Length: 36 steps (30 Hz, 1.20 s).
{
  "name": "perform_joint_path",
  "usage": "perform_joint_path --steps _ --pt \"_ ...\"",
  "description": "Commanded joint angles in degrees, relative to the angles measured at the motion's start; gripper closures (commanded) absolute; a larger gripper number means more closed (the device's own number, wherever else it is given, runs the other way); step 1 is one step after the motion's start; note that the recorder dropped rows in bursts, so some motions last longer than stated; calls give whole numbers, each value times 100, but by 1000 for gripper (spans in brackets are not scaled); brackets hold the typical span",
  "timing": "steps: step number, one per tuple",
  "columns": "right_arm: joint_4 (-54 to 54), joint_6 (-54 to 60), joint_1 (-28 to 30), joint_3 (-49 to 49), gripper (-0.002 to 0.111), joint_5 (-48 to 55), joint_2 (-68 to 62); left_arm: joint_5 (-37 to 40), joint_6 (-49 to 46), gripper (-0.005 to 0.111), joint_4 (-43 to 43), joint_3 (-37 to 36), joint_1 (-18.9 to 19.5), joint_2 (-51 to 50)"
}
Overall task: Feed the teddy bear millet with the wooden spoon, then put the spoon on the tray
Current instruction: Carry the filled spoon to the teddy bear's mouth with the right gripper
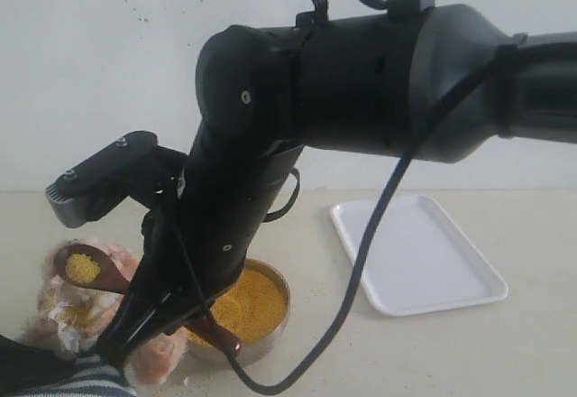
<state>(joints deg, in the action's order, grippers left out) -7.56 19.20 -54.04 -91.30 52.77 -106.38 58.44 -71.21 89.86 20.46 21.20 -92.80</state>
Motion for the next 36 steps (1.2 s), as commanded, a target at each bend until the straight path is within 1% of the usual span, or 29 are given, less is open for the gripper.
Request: perform_joint_path --steps 1,8,12,23,36 --pt "26 91 -95 -27 109 -280 -131 135 -33 103 114 12 -43 15" --pt "492 237 -192 -27 109 -776 -288 160 -33 103 114 12 -43 15" --pt "1006 237 -192 -27 109 -751 -417 160 -33 103 114 12 -43 15" --pt "1333 226 -218 -27 109 -751 -647 173 -33 103 114 12 -43 15" --pt "3583 -622 -858 -27 109 -672 -647 173 -33 103 114 12 -43 15"
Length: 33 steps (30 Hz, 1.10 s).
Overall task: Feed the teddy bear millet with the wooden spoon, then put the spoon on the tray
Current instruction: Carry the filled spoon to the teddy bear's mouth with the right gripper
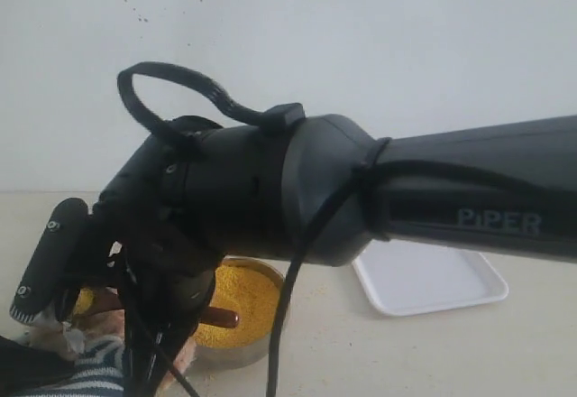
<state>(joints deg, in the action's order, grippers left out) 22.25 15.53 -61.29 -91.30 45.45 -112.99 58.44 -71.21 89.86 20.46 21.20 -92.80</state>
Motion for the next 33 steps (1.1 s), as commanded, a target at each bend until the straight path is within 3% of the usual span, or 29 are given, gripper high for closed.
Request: perform_joint_path --steps 1,8,33 --pt "749 -320 -159 -27 109 108 14 173 -33 103 114 12 -43 15" --pt "1290 -409 -220 -27 109 513 14 173 -33 103 114 12 -43 15" --pt "2001 -409 -399 -27 109 541 -93 173 -33 103 114 12 -43 15"
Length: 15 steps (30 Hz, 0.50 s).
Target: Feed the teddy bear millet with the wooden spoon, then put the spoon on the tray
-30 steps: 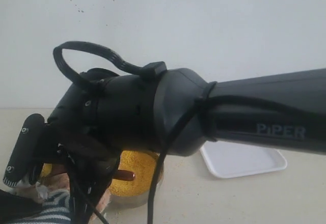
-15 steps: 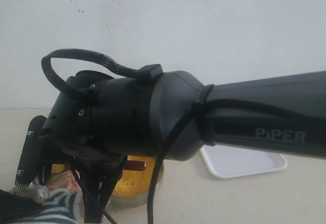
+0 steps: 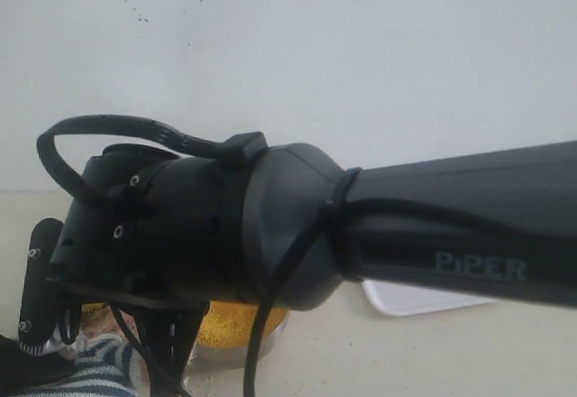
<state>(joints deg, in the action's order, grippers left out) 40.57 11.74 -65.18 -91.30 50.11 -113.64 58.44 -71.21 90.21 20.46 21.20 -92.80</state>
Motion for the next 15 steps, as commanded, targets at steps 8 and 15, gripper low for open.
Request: perform_joint_path --steps 8,15 --pt "387 -131 -10 -27 109 114 -36 173 -33 103 78 12 -43 15" --pt "764 -521 -171 -27 109 76 -36 172 -33 103 89 12 -43 15"
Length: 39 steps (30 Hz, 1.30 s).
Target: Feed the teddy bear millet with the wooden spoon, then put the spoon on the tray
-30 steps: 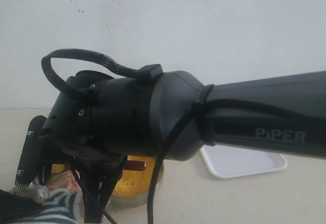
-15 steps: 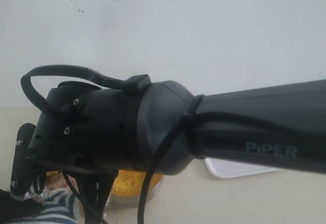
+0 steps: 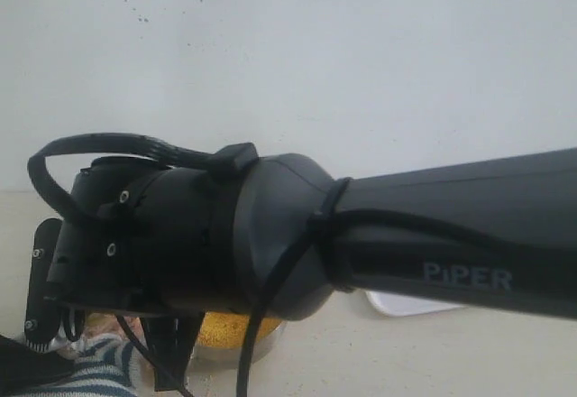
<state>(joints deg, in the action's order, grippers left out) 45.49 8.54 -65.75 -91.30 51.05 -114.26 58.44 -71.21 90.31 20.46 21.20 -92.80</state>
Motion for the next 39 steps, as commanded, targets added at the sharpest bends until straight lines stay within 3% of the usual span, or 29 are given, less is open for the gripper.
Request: perform_joint_path --steps 1,34,39 --pt "324 -201 -161 -27 109 -31 26 172 -33 103 78 12 -43 15" --pt "1234 -854 -286 0 109 345 -163 172 -33 103 90 12 -43 15" --pt "2281 -1248 -510 193 109 446 -173 172 -33 103 90 12 -43 15"
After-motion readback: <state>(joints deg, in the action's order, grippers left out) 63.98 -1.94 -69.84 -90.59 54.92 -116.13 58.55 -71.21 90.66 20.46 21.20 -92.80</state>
